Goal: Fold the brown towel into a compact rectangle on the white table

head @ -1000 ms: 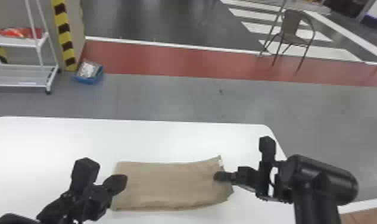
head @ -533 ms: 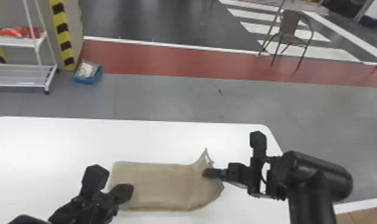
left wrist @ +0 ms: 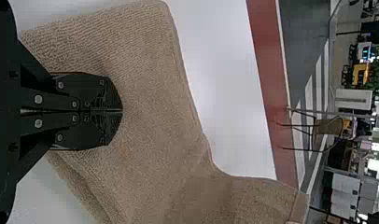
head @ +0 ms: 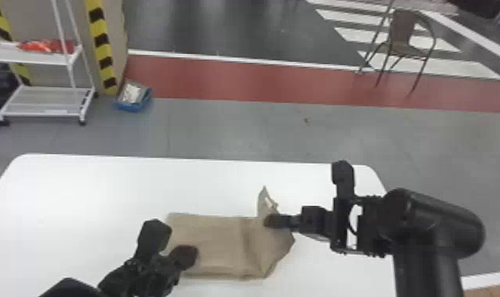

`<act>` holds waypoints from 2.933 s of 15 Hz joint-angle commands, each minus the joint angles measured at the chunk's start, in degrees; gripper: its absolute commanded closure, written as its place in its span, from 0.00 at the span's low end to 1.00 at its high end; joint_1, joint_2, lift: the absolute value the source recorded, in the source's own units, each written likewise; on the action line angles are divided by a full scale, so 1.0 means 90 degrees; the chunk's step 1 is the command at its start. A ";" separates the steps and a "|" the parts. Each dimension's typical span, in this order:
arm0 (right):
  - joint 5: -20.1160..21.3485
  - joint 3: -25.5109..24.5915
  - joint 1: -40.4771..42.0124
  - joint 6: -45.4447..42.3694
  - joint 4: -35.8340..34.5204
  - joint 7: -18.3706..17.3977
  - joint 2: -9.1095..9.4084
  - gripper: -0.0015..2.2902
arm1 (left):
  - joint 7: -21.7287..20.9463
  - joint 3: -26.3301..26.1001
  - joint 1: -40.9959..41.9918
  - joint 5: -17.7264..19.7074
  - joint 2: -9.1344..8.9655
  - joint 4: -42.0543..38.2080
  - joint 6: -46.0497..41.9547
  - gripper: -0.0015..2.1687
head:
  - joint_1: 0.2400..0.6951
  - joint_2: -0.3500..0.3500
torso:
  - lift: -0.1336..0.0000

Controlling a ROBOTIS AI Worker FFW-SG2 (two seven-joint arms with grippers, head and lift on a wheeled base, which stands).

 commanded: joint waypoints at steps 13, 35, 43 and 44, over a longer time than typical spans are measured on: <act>-0.0016 0.0630 -0.0318 -0.0139 0.0028 -0.0375 0.0160 0.45 | -0.0259 0.0719 0.0405 0.0302 0.0344 -0.0705 -0.0068 0.80 | 1.00 0.38 | 1.00; -0.0123 0.1949 -0.0513 -0.1174 0.0916 -0.1137 0.0160 0.45 | -0.0269 0.0172 0.0063 0.0195 0.0198 -0.0138 -0.0283 0.80 | 1.00 0.42 | 1.00; -0.0123 0.2271 -0.0679 -0.1916 0.1287 -0.1274 0.0160 0.45 | -0.0259 -0.0072 -0.0054 0.0224 0.0080 0.0194 -0.0380 0.80 | 1.00 0.42 | 1.00; -0.0133 0.2339 -0.0679 -0.1936 0.1287 -0.1293 0.0160 0.45 | -0.0269 -0.0072 -0.0054 0.0224 0.0071 0.0184 -0.0380 0.80 | 1.00 0.42 | 1.00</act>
